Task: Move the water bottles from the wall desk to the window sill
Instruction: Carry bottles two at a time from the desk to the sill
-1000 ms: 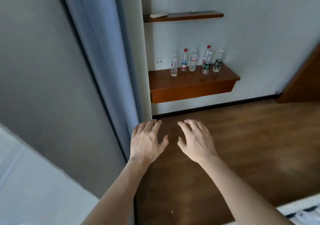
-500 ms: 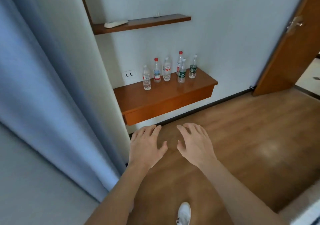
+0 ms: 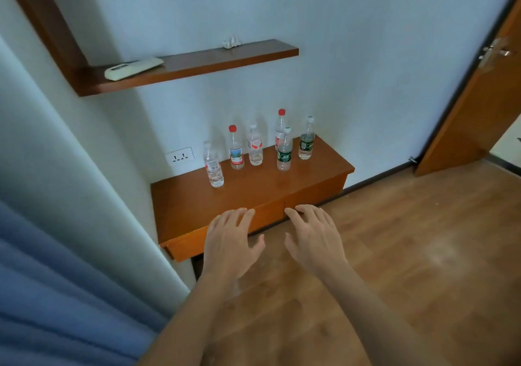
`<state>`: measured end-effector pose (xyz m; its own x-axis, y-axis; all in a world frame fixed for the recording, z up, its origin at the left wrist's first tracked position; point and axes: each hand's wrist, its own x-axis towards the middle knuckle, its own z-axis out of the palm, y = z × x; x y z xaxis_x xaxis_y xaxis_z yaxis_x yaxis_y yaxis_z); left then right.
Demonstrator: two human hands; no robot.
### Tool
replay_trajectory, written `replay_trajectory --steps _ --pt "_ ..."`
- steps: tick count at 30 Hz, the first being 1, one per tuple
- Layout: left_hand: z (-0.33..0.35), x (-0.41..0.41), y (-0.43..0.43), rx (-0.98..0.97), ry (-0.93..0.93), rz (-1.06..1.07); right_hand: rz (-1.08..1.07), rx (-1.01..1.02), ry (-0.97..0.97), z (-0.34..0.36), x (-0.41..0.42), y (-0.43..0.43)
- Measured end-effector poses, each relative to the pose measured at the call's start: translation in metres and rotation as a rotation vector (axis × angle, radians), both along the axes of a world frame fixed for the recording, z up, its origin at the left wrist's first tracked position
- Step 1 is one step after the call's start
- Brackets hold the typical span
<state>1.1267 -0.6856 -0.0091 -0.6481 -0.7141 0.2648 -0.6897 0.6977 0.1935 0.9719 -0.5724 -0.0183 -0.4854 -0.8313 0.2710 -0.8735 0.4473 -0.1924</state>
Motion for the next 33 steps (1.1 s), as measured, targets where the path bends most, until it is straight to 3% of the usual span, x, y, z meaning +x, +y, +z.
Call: replay_trajectory --steps 21,27,33 --pt "-0.061 -0.087 -0.259 0.145 0.051 0.283 0.188 0.032 -0.094 -0.048 -0.140 -0.281" --pt "-0.093 -0.086 -0.294 0.301 0.095 0.428 0.192 0.044 -0.278 -0.076 -0.154 -0.335" --pt "-0.133 -0.096 -0.331 0.535 0.289 0.536 0.140 0.015 -0.629 -0.108 -0.169 -0.392"
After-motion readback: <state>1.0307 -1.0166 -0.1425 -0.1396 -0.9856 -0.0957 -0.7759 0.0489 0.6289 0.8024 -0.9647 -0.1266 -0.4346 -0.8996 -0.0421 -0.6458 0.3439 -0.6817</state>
